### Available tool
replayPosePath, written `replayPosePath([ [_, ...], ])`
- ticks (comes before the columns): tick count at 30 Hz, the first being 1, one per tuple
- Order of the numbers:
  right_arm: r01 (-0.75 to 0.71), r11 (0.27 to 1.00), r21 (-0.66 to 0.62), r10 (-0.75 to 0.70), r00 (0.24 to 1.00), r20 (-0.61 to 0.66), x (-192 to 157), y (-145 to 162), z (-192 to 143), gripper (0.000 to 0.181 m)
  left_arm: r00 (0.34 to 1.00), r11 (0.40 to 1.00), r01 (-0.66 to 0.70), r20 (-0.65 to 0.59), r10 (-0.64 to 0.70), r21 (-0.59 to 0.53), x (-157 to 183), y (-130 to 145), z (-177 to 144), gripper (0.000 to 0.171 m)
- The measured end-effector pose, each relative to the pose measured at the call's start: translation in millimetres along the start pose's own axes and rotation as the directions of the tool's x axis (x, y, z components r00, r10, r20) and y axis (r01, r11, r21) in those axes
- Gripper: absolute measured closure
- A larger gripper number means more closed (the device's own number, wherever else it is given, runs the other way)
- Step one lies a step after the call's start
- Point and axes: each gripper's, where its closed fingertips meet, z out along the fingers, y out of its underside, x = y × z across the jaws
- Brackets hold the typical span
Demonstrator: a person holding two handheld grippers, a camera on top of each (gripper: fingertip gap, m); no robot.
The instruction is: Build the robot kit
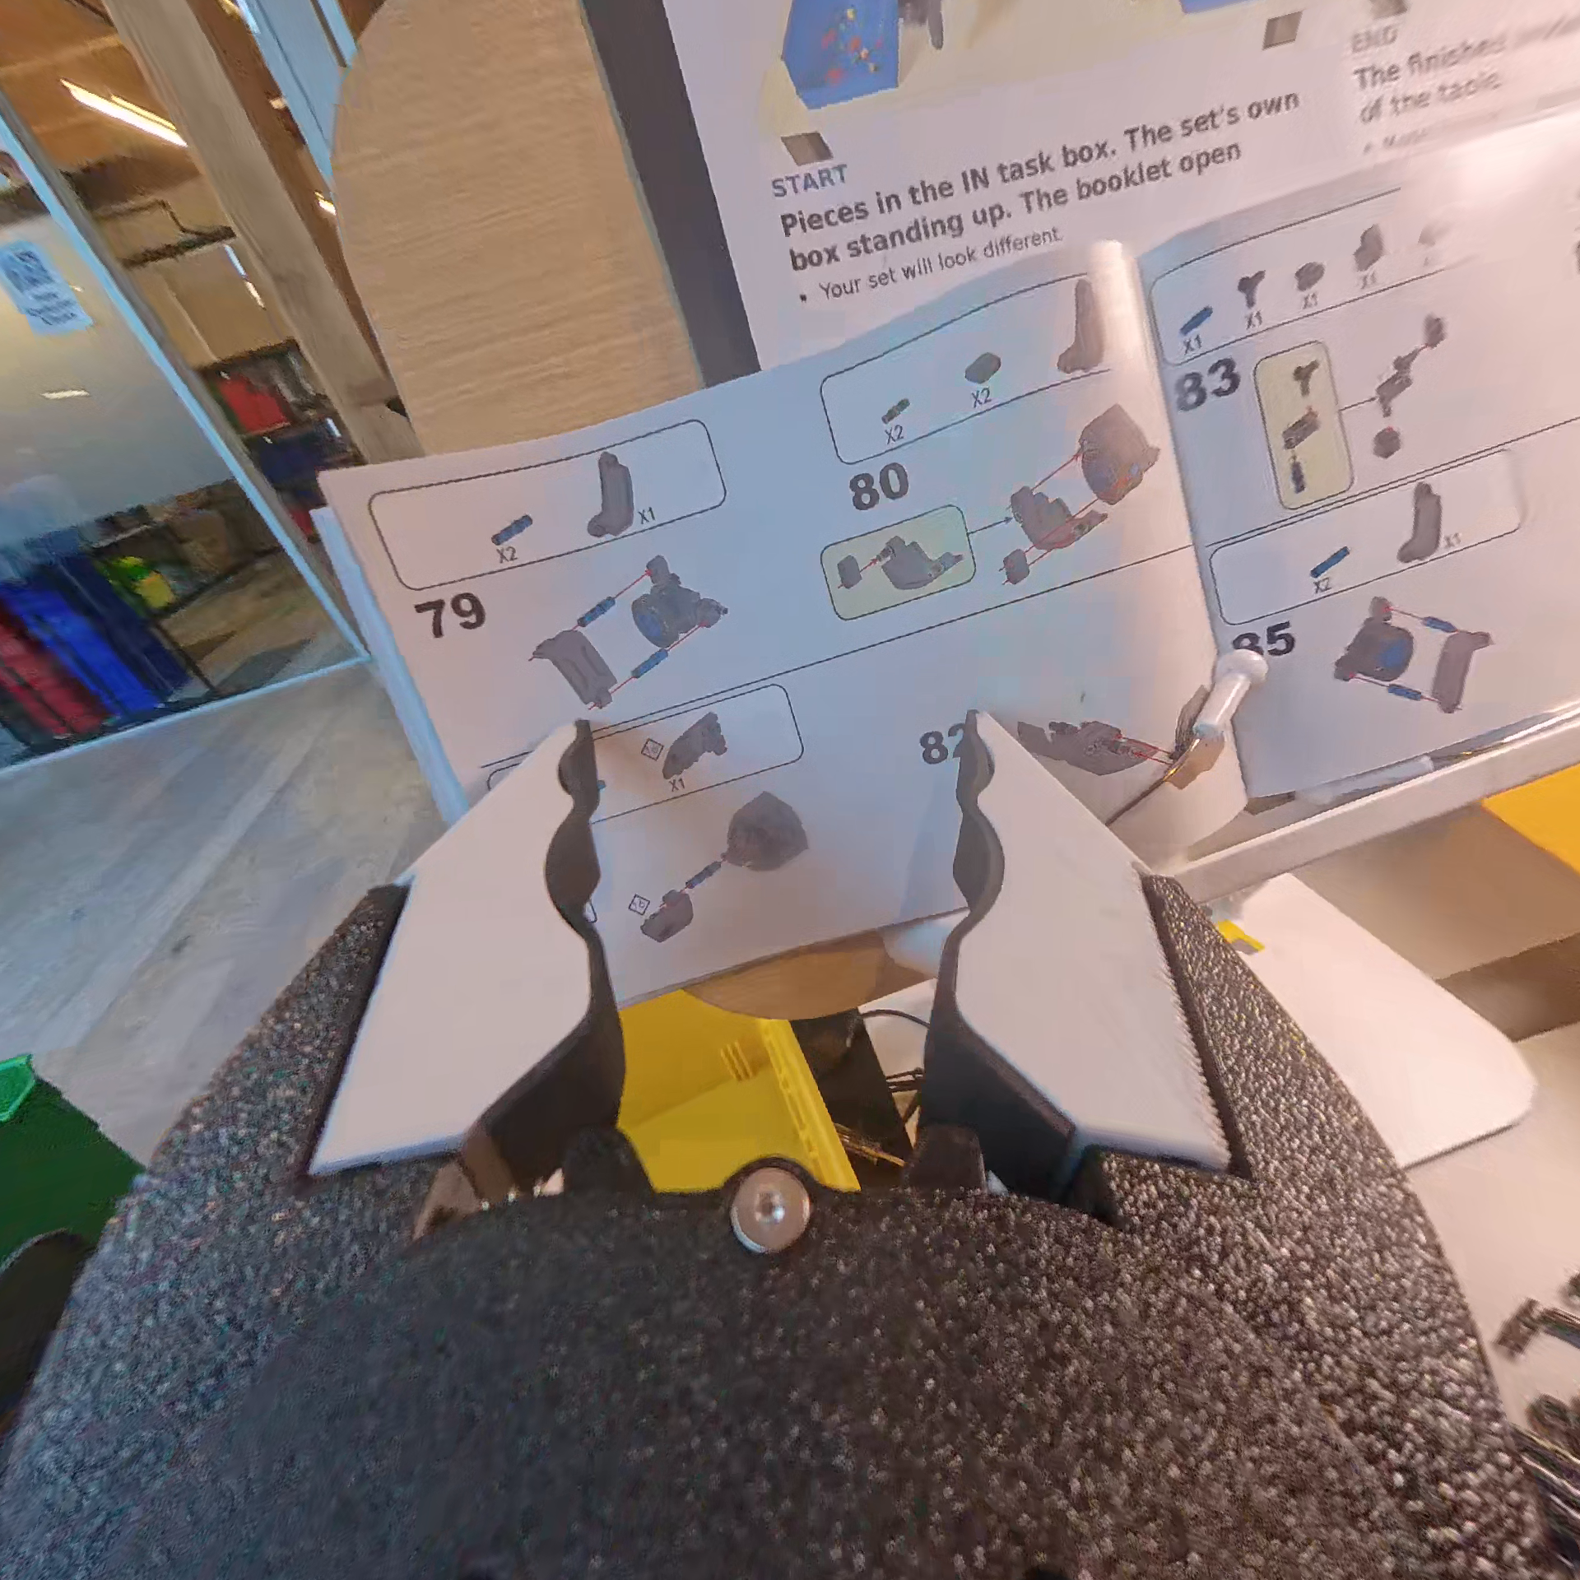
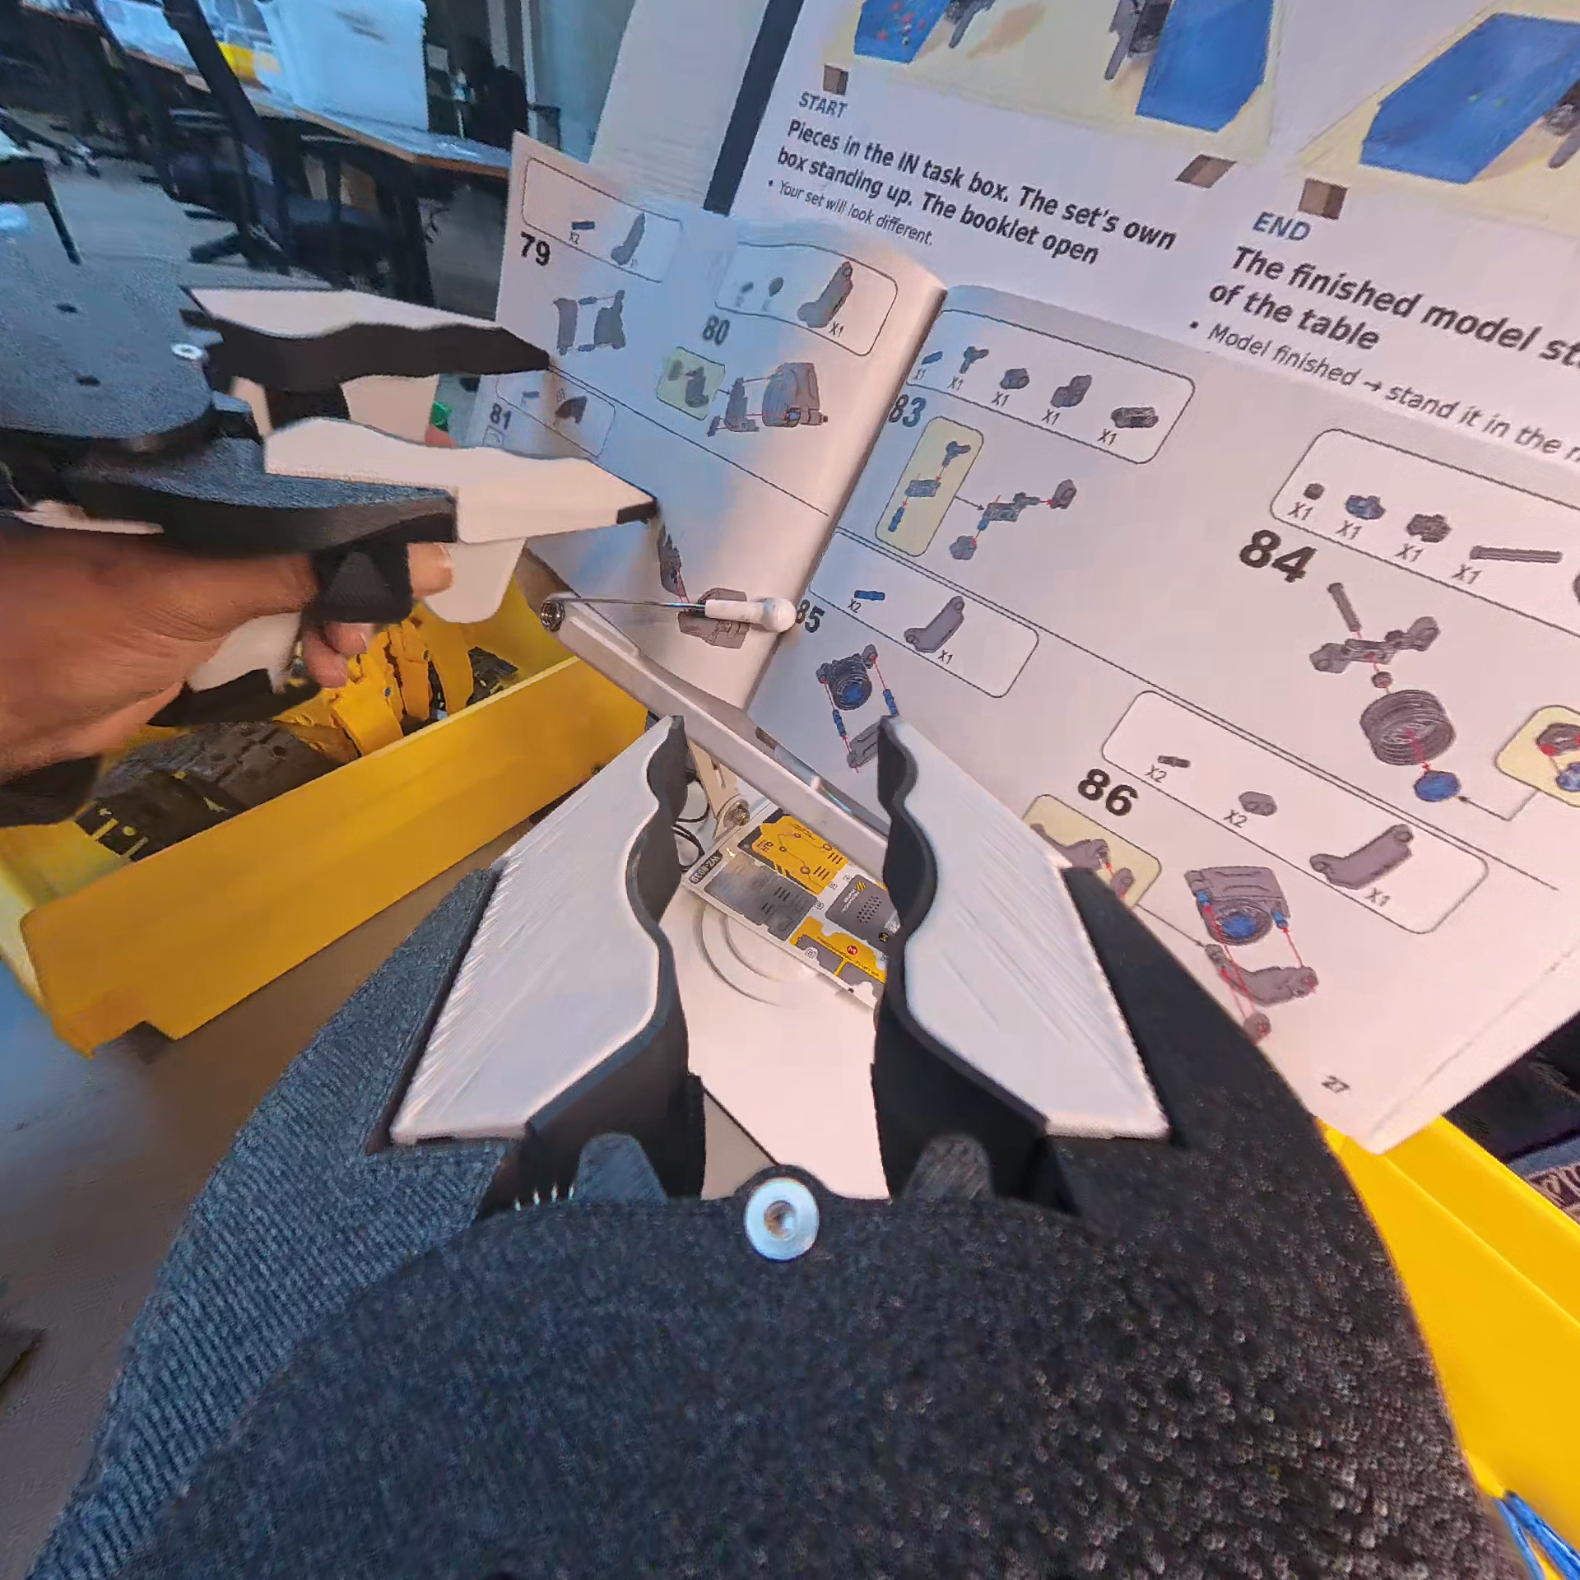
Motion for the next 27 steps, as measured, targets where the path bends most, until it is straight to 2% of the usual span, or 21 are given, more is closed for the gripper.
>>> replayPosePath([
  [4,0.032,0.999,0.010,-0.032,0.999,0.003,-3,-2,-4,0.137,1.000,1.000,0.000,-0.005,0.000,0.022,12,1,4,0.112],
  [7,0.044,0.999,0.009,-0.044,0.999,0.032,-9,-1,-4,0.137,0.997,0.998,-0.060,-0.046,0.061,0.025,30,0,4,0.154],
  [9,0.050,0.999,0.001,-0.050,0.997,0.056,-15,1,-2,0.137,0.995,0.996,-0.089,-0.051,0.090,0.023,36,-5,4,0.171],
  [14,0.066,0.998,-0.016,-0.065,0.993,0.097,-32,8,5,0.138,0.983,0.997,0.049,-0.180,-0.037,0.063,54,-33,-2,0.171],
  [16,0.063,0.998,-0.021,-0.061,0.993,0.100,-36,11,9,0.137,0.981,0.995,0.075,-0.186,-0.061,0.069,54,-44,-4,0.171],
  [17,0.062,0.998,-0.025,-0.060,0.994,0.097,-37,12,11,0.137,0.988,0.995,0.065,-0.143,-0.054,0.076,46,-49,-6,0.170],
  [18,0.062,0.998,-0.027,-0.059,0.994,0.091,-38,12,11,0.136,0.994,0.995,0.051,-0.097,-0.044,0.080,36,-53,-7,0.154],
  [20,0.068,0.997,-0.023,-0.067,0.997,0.050,-30,11,8,0.135,0.997,0.998,0.054,-0.050,-0.053,0.026,19,-45,-8,0.104],
  [21,0.076,0.997,-0.020,-0.076,0.997,0.012,-22,11,6,0.132,0.996,0.997,0.077,-0.046,-0.078,-0.011,14,-36,-7,0.084],
  [22,0.080,0.997,-0.017,-0.081,0.996,-0.029,-12,10,4,0.128,0.994,0.994,0.099,-0.049,-0.101,-0.047,12,-27,-3,0.071],
  [24,0.076,0.997,-0.022,-0.078,0.993,-0.089,4,10,3,0.117,0.992,0.990,0.102,-0.059,-0.108,-0.098,17,-9,6,0.060],
  [27,0.056,0.998,-0.030,-0.060,0.990,-0.128,17,13,3,0.110,0.999,0.998,0.040,-0.015,-0.040,-0.048,21,-9,11,0.074],
])
